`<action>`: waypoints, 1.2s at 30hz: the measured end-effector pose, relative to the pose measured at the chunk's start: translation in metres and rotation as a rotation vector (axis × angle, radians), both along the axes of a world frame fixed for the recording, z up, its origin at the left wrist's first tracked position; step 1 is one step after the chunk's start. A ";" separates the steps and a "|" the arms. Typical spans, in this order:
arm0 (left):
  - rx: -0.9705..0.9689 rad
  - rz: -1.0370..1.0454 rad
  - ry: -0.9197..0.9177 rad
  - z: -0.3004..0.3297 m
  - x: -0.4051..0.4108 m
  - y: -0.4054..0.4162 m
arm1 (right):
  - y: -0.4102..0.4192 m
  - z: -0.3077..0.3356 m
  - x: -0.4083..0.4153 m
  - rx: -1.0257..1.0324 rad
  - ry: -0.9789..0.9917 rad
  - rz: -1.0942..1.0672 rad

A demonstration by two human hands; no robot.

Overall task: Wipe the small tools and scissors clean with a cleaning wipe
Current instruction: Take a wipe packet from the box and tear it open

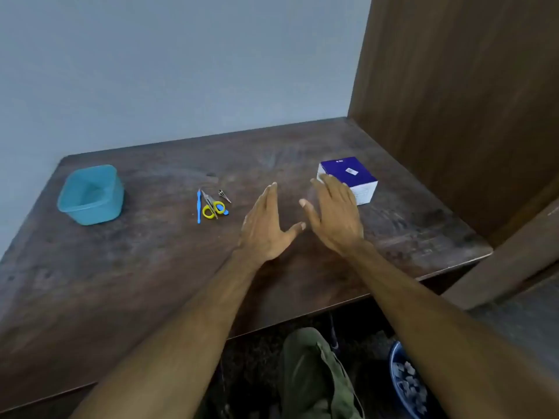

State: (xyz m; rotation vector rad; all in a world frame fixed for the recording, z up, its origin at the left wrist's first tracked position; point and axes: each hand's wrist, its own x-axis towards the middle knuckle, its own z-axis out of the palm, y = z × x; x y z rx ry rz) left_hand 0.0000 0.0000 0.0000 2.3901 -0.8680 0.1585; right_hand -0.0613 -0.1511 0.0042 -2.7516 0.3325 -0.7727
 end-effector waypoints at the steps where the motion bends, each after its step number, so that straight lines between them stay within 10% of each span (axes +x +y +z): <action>1: -0.019 0.010 0.067 0.000 0.002 -0.012 | -0.009 0.001 0.002 0.032 -0.035 -0.023; 11: -0.316 -0.069 0.464 -0.012 0.025 -0.105 | -0.090 0.022 0.030 0.044 0.116 -0.193; 29: -0.323 -0.115 0.275 -0.033 0.035 -0.126 | -0.083 0.030 0.040 0.138 0.234 -0.215; 36: -0.308 -0.102 0.232 -0.028 0.032 -0.124 | -0.088 0.055 0.044 0.103 -0.056 -0.077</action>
